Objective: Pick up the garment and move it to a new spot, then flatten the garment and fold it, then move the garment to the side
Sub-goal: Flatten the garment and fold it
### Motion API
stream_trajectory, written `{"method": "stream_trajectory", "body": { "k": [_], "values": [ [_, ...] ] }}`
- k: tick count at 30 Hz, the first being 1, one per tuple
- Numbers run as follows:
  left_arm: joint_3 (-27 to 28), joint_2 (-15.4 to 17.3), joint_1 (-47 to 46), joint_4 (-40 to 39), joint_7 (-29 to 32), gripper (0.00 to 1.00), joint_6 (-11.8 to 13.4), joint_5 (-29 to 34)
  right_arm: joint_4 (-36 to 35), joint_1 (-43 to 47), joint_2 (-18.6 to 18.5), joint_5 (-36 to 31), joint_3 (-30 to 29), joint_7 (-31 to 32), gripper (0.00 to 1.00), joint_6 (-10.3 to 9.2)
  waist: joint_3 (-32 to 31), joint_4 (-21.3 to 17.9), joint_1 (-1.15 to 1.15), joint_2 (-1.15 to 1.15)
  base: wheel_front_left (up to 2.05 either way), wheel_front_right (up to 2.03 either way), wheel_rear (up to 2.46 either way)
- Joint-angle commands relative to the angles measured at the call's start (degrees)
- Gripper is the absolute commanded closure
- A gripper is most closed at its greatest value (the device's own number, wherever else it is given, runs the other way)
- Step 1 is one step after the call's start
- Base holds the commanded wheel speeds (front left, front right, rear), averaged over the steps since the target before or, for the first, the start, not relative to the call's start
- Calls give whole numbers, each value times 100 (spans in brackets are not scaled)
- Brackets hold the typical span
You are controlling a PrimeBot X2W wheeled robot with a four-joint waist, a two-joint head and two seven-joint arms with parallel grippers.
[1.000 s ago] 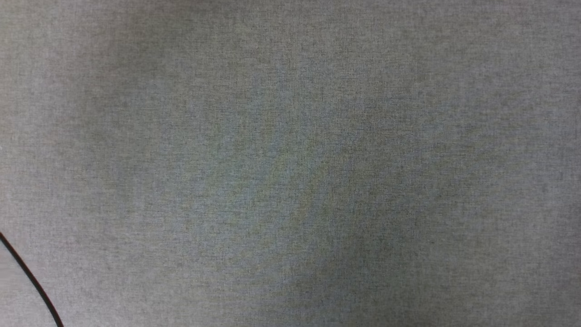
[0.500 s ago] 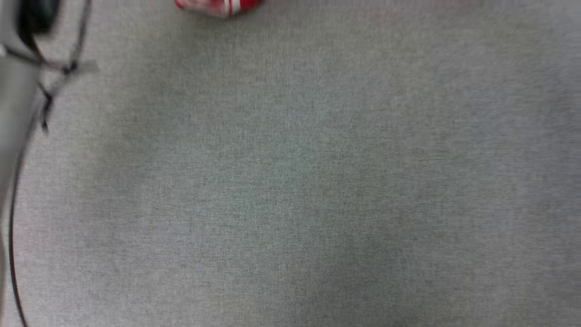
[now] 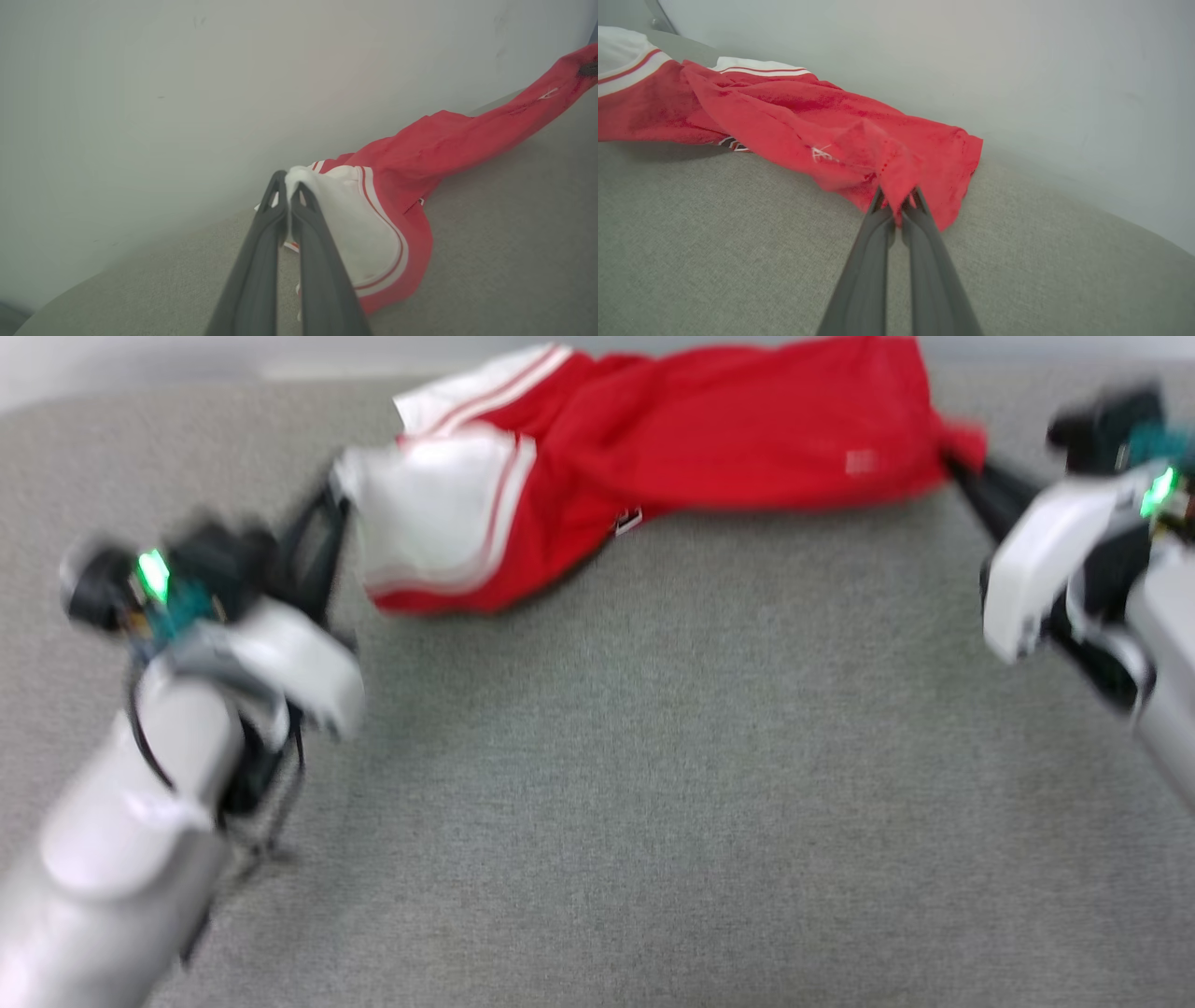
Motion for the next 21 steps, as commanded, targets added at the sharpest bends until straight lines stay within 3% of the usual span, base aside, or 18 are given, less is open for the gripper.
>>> {"method": "stream_trajectory", "body": {
  "k": [1, 11, 21],
  "values": [
    [-44, 38, 292, -95, -29, 100, 54, -35, -99, 253, -95, 70, 49, -37, 100, -4, -272, -12, 1, 0, 0, 0, 0],
    [-311, 366, 2462, -791, -37, 100, 360, -425, -970, 2037, -783, 565, 280, -52, 100, -4, -1050, -55, 1, 0, 0, 0, 0],
    [-413, 756, 4482, -1916, 261, 100, 1202, -922, -1763, 3879, -1252, 736, -115, -102, 100, -4, -1526, -105, 1, 0, 0, 0, 0]
  ]
}}
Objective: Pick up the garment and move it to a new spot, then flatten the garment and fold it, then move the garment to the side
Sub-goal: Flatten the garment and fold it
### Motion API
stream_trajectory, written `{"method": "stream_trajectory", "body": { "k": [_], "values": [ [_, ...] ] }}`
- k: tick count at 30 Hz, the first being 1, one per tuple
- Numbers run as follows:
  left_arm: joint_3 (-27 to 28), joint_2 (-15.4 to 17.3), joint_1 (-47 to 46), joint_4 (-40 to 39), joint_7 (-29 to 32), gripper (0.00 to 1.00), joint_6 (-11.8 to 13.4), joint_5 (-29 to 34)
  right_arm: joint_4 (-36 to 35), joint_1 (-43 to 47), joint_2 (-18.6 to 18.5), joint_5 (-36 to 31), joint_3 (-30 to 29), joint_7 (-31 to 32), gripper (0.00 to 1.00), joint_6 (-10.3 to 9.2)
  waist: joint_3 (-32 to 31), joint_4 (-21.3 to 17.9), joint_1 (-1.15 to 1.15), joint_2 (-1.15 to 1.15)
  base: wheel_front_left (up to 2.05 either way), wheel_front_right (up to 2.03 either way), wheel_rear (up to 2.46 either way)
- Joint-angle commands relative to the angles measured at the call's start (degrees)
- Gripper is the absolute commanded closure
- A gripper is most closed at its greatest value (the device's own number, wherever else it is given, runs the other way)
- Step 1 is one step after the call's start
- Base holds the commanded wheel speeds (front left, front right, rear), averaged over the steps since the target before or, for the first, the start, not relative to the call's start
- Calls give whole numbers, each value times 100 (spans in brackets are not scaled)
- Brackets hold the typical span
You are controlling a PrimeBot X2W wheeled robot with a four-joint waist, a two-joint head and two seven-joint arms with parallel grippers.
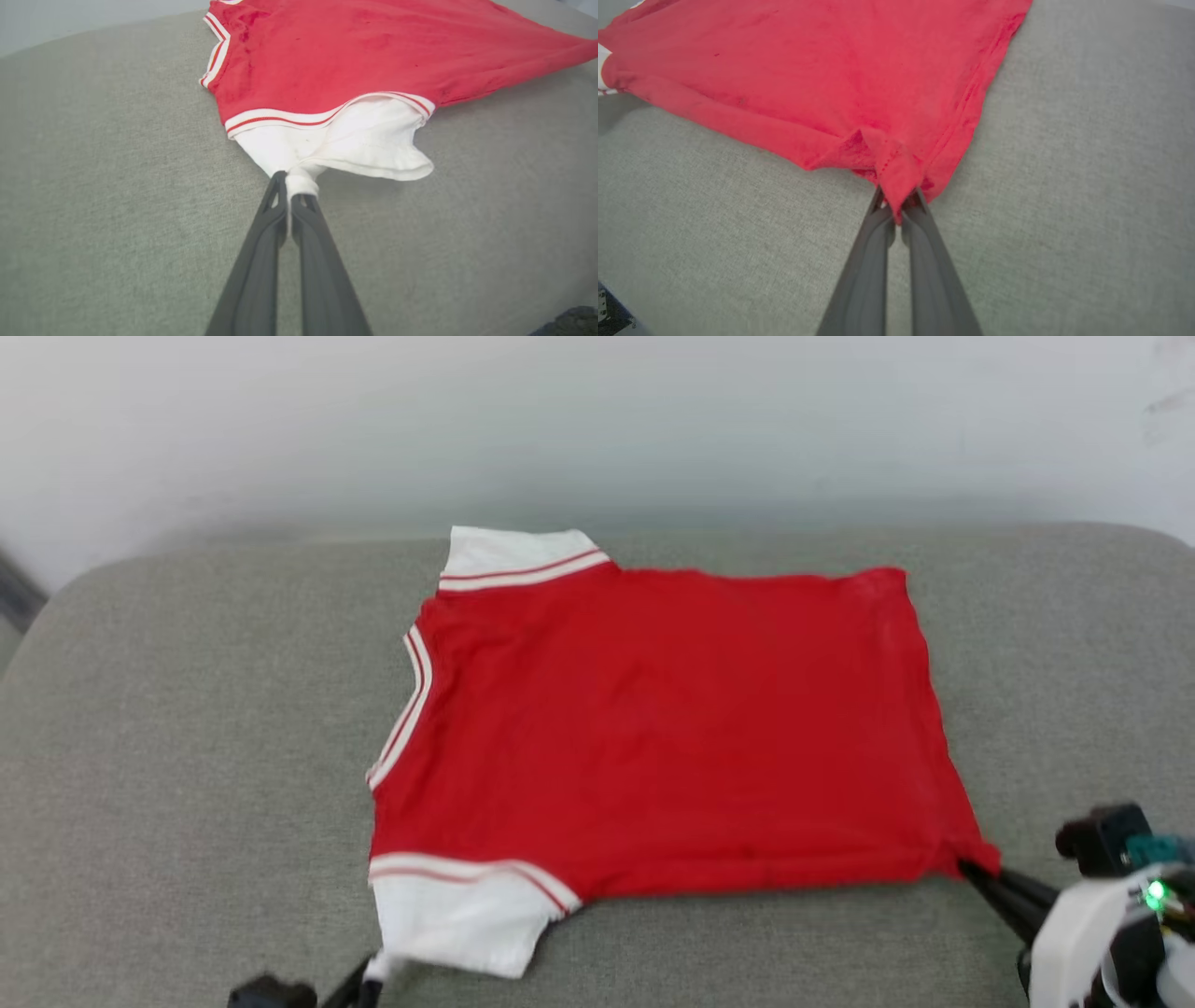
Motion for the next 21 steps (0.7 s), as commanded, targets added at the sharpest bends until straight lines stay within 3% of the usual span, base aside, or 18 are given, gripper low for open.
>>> {"method": "stream_trajectory", "body": {
  "k": [1, 8, 13, 21],
  "values": [
    [-7, 72, 255, -134, 50, 100, 85, -73, -113, 258, -73, -18, -93, 2, 100, -4, -73, -13, 2, 0, 0, 0, 0],
    [-85, 314, 1130, -670, 202, 100, 426, -333, -669, 1490, -248, -77, -658, 201, 100, -4, -199, 60, 2, 0, 0, 0, 0],
    [-54, 399, 1346, -836, 167, 100, 521, -399, -1115, 2145, -199, -218, -1280, 425, 100, -4, -100, 81, 2, 0, 0, 0, 0],
    [31, 366, 294, -670, 235, 100, 245, -30, -1663, 2205, 160, -733, -2292, 954, 100, -4, 109, 103, 2, 0, 0, 0, 0]
  ]
}}
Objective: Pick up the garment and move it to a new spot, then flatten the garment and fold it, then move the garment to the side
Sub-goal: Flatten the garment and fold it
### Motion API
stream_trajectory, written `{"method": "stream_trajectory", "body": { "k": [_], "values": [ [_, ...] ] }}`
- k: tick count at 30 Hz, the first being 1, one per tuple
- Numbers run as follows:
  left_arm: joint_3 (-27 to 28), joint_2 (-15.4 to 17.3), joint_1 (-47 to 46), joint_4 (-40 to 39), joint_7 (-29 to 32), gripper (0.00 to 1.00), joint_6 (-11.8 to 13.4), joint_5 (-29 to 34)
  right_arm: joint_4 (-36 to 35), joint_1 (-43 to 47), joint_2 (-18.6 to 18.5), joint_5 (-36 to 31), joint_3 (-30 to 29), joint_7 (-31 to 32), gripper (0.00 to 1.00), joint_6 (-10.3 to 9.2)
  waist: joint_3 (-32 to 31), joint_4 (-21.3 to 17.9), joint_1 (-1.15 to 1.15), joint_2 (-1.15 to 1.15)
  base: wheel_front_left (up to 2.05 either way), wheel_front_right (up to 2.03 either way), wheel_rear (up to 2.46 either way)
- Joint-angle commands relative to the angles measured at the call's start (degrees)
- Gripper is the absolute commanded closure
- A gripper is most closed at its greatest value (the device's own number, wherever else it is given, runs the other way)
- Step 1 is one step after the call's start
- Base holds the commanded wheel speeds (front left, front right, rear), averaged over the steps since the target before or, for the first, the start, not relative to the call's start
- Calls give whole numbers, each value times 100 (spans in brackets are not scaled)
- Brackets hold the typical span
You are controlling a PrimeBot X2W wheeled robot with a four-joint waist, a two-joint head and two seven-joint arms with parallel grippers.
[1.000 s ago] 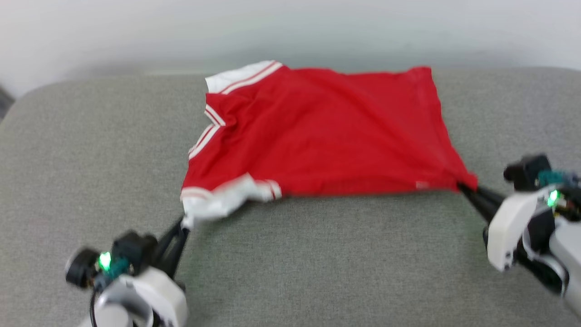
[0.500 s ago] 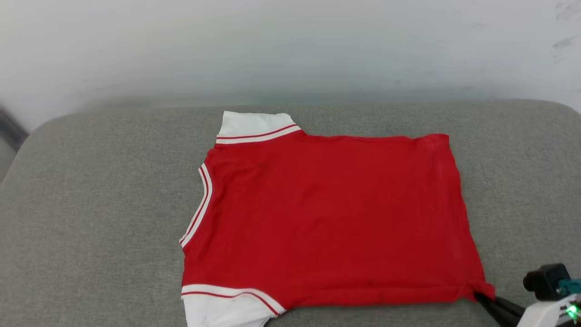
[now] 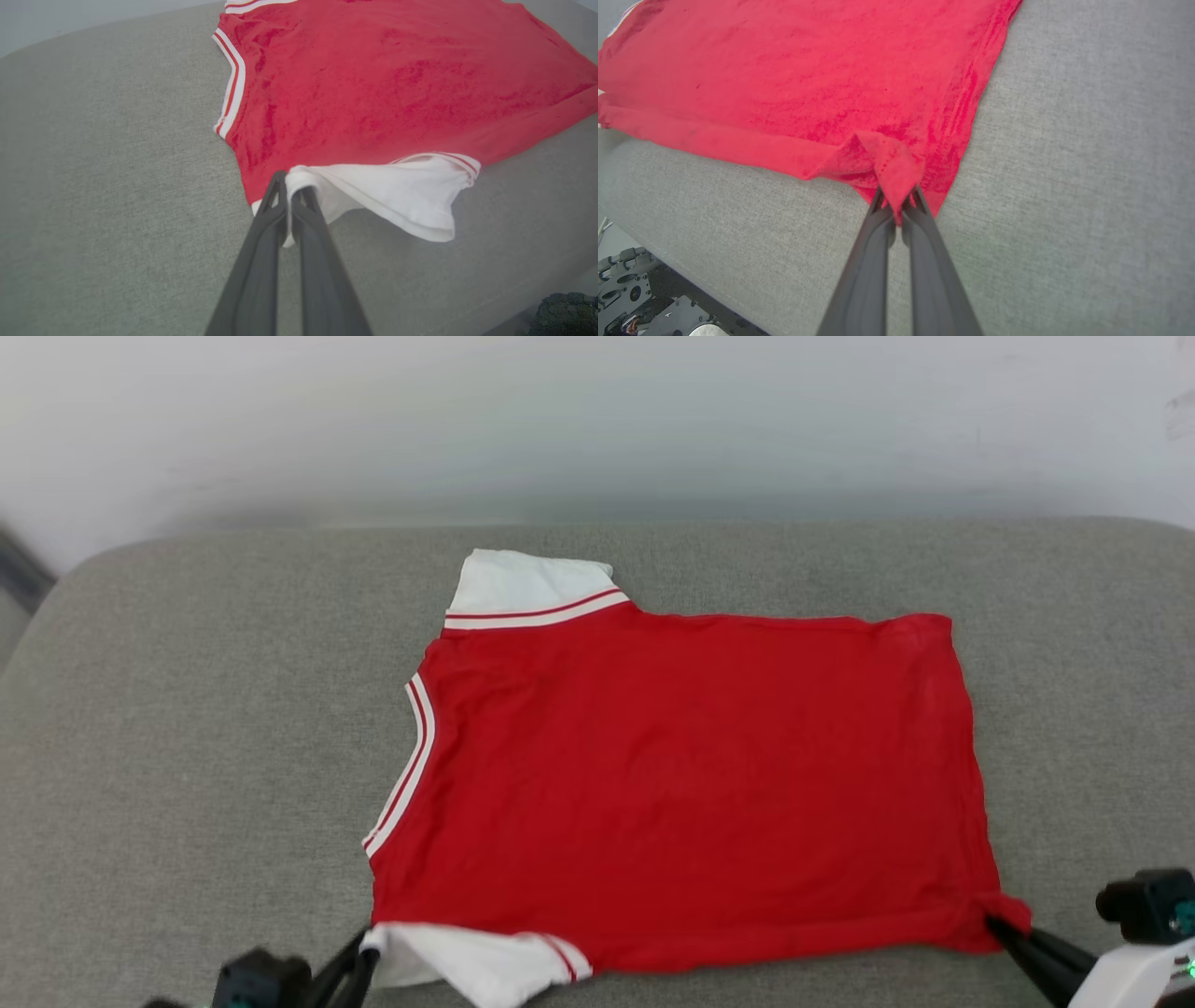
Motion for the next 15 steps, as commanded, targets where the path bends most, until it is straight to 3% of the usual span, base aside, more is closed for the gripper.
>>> {"method": "stream_trajectory", "body": {
  "k": [1, 7, 13, 14, 15],
  "values": [
    [40, -2, -321, 70, 47, 100, -113, 82, -145, -124, 86, -103, -162, 140, 100, -4, 96, -7, 0, 0, 0, 0, 0],
    [112, -63, -1428, 430, 157, 100, -512, 345, -498, -489, 268, -420, -630, 549, 100, -4, 454, -97, 0, 0, 0, 0, 0],
    [163, -325, -2371, 1082, 164, 100, -830, 438, -497, -960, 472, -619, -788, 804, 100, -4, 877, -184, 0, 0, 0, 0, 0],
    [161, -460, -2760, 1542, 91, 100, -1049, 457, -382, -1206, 558, -682, -784, 893, 100, -4, 1107, -227, 0, 0, 0, 0, 0],
    [159, -506, -2872, 1723, 64, 100, -1112, 467, -336, -1287, 589, -695, -776, 890, 100, -4, 1178, -235, 0, 0, 0, 0, 0]
  ]
}}
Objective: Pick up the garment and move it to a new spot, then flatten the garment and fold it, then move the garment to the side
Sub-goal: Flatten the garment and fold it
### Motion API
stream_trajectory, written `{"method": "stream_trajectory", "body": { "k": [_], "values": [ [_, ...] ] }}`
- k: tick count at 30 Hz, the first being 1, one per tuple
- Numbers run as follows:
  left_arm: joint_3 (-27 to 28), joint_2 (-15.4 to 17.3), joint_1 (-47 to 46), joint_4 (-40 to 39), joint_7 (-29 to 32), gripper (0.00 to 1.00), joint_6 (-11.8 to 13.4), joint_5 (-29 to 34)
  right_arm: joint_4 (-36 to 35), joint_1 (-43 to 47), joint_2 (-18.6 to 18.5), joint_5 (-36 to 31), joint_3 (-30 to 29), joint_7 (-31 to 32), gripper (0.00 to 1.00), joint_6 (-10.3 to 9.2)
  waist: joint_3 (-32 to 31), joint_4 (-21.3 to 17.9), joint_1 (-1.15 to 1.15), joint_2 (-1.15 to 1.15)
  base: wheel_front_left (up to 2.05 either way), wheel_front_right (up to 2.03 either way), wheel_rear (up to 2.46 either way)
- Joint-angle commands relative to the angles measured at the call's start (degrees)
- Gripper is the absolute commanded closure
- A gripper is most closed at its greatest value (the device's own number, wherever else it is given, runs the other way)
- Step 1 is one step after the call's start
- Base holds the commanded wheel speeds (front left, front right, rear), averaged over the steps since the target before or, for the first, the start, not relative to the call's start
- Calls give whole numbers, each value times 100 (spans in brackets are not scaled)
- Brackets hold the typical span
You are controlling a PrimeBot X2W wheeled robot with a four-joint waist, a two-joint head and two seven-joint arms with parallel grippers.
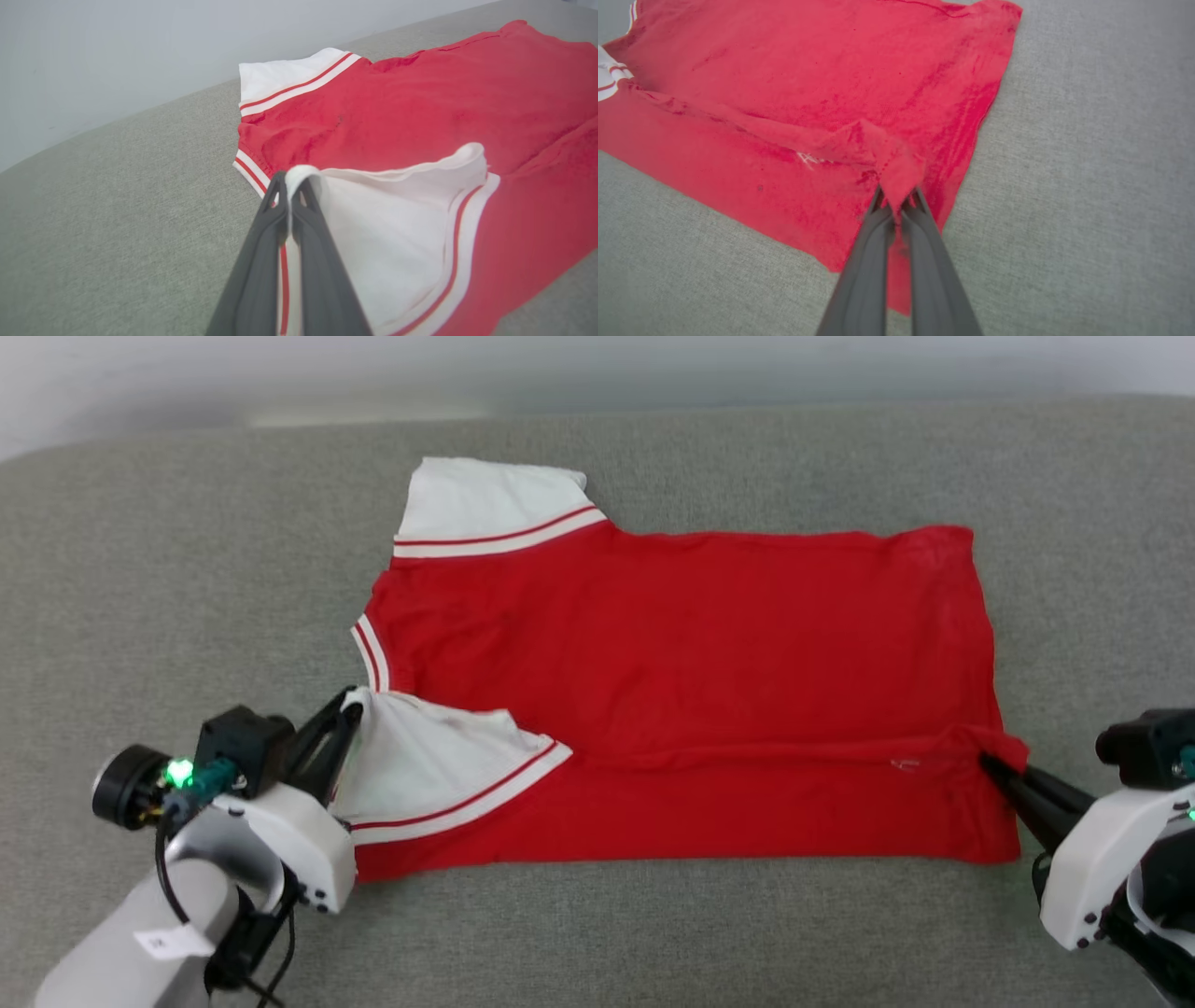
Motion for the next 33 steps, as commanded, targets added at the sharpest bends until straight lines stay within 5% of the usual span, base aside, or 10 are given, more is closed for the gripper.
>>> {"method": "stream_trajectory", "body": {
  "k": [1, 16, 17, 18, 19, 28, 33],
  "values": [
    [-16, -82, -250, 306, -76, 100, -106, 76, 117, -196, 67, -39, 9, 7, 100, -4, 266, -67, -1, 0, 0, 0, 0],
    [-251, -855, -1102, 2485, -427, 100, -833, 60, 1072, -882, 180, -27, 602, 21, 100, -6, 658, -79, -1, 0, 0, 0, 0],
    [-253, -900, -1109, 2590, -443, 78, -875, 40, 1061, -892, 167, -8, 623, -8, 100, -6, 615, -70, -1, 0, 0, 0, 0],
    [-286, -904, -1136, 2683, -447, 26, -908, 72, 1025, -886, 144, 6, 649, -22, 58, -5, 562, -56, -1, 0, 0, 0, 0],
    [-297, -898, -1172, 2751, -466, 0, -914, 99, 973, -880, 117, 28, 643, -74, 0, -4, 504, -41, -1, 0, 0, 0, 0],
    [-213, -645, -1473, 2642, -358, 0, -1003, 76, 424, -655, -35, 88, 273, -268, 0, -4, 13, 114, -1, 0, 0, 0, 0],
    [-251, -317, -1660, 2145, 460, 0, -1126, -125, 179, -424, -69, 22, 85, -151, 0, -4, -205, 188, -1, 0, 0, 0, 0]
  ]
}}
